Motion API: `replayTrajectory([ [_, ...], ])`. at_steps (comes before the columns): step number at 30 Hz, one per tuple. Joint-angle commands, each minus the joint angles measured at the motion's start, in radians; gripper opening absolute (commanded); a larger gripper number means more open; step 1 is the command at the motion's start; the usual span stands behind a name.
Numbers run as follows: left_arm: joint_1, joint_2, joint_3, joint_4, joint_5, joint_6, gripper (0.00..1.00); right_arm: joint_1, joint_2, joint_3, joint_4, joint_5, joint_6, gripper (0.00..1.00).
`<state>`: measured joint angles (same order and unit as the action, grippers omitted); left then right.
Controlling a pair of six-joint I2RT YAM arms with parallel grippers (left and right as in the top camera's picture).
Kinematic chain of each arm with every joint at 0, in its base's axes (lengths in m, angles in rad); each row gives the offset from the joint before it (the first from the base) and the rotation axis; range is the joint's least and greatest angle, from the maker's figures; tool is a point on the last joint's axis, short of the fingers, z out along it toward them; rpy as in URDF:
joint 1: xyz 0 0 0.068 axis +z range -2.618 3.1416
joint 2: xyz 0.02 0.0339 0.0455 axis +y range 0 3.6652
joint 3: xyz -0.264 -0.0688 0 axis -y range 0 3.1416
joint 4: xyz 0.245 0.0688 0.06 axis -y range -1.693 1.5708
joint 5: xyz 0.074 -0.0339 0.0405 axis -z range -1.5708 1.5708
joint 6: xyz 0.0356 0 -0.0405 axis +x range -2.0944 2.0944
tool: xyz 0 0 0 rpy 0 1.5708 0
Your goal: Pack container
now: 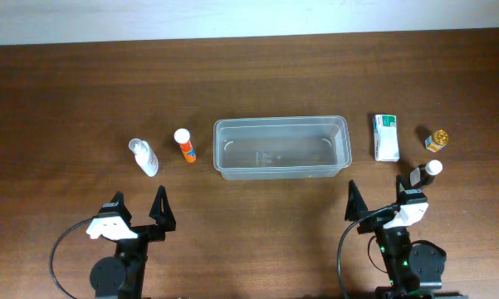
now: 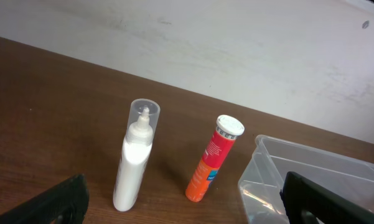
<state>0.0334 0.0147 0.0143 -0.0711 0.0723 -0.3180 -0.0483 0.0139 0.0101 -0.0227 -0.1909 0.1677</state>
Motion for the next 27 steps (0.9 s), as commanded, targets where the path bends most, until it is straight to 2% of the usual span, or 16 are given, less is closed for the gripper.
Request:
replayTrajectory([
  [1, 0.005, -0.009, -0.005, -0.002, 0.01, -0.01, 0.99, -0.005, -0.011, -0.005, 0.064, -0.187, 0.15, 0.98],
  [6, 0.005, -0.009, -0.005, -0.002, 0.01, -0.01, 0.99, -0.005, -0.01, 0.022, 0.258, -0.358, 0.182, 0.98],
  [9, 0.005, -0.009, -0.005, -0.002, 0.01, -0.01, 0.99, -0.005, -0.008, 0.104, 0.285, -0.313, 0.156, 0.98],
  [12, 0.005, -0.009, -0.005, -0.002, 0.01, -0.01, 0.99, -0.005, 0.029, 0.239, 0.251, -0.222, 0.049, 0.98],
  [16, 0.005, -0.008, -0.005, -0.002, 0.01, -0.01, 0.99, -0.005, 0.205, 0.531, -0.068, -0.067, -0.121, 0.98],
  [18, 0.005, -0.009, -0.005, -0.001, 0.01, -0.01, 1.0, -0.005, 0.349, 0.68, -0.259, -0.018, -0.17, 0.98],
  [23, 0.005, -0.009, -0.005, -0.002, 0.01, -0.01, 0.99, -0.005, 0.742, 1.039, -0.602, 0.137, -0.198, 0.99],
  [27, 0.005, -0.009, -0.005, -0.002, 0.01, -0.01, 1.0, -0.006, 1.052, 1.382, -0.869, 0.155, -0.198, 0.98],
])
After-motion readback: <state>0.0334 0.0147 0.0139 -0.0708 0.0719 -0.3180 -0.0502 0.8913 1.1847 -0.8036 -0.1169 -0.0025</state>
